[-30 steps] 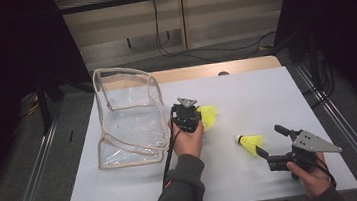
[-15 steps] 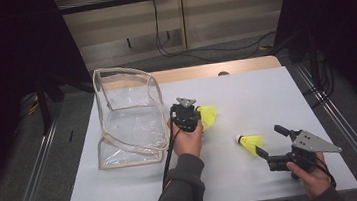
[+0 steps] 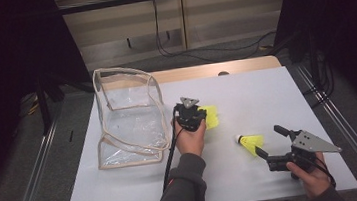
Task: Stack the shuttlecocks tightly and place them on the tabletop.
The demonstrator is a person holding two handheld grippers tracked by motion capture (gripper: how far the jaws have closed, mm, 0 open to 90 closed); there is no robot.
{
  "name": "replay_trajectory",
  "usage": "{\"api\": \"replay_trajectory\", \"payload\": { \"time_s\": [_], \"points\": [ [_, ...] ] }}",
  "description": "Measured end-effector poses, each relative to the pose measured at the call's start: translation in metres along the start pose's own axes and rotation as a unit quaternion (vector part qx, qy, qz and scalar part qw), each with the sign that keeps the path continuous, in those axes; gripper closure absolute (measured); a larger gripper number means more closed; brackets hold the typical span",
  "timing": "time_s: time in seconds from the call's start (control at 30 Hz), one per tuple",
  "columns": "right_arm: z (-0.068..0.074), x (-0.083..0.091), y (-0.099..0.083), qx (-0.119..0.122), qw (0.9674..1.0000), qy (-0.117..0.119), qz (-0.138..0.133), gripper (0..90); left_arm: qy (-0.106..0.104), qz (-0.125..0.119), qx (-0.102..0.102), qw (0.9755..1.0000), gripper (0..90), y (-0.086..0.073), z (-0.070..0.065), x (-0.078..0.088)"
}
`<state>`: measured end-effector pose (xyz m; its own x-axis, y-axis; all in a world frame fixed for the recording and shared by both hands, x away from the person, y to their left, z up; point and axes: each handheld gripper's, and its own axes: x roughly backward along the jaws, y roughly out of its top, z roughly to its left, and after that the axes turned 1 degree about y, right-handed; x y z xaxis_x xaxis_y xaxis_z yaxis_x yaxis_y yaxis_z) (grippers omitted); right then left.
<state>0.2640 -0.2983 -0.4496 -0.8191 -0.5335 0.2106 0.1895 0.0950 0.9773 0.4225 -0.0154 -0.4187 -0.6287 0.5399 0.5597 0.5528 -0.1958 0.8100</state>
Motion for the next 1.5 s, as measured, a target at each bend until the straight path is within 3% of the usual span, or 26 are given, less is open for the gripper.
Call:
{"api": "replay_trajectory", "payload": {
  "time_s": [0.33,0.7,1.1,1.3,1.33,1.5],
  "points": [
    [0.0,0.0,0.0,-0.001,1.0,0.0,-0.001,2.6,-0.007,-0.013,0.001,0.9999,84.3,-0.004,0.004,-0.001],
    [0.001,0.0,0.0,-0.001,1.0,0.002,0.0,2.7,0.034,-0.007,-0.021,0.9992,88.7,-0.001,0.012,0.01],
    [0.001,-0.001,0.0,0.0,1.0,0.002,0.001,2.7,0.082,-0.003,-0.032,0.9961,88.8,0.001,0.013,0.015],
    [0.001,-0.001,0.0,0.003,1.0,0.003,0.001,2.7,0.077,0.001,-0.037,0.9964,88.3,0.0,0.012,0.011],
    [0.001,-0.001,0.0,0.002,1.0,0.003,0.001,2.7,0.069,-0.002,-0.038,0.9969,87.6,0.0,0.012,0.01],
    [0.001,-0.001,0.0,0.001,1.0,0.003,0.002,2.7,0.051,-0.009,-0.024,0.9984,83.8,0.0,0.013,0.008]
  ]
}}
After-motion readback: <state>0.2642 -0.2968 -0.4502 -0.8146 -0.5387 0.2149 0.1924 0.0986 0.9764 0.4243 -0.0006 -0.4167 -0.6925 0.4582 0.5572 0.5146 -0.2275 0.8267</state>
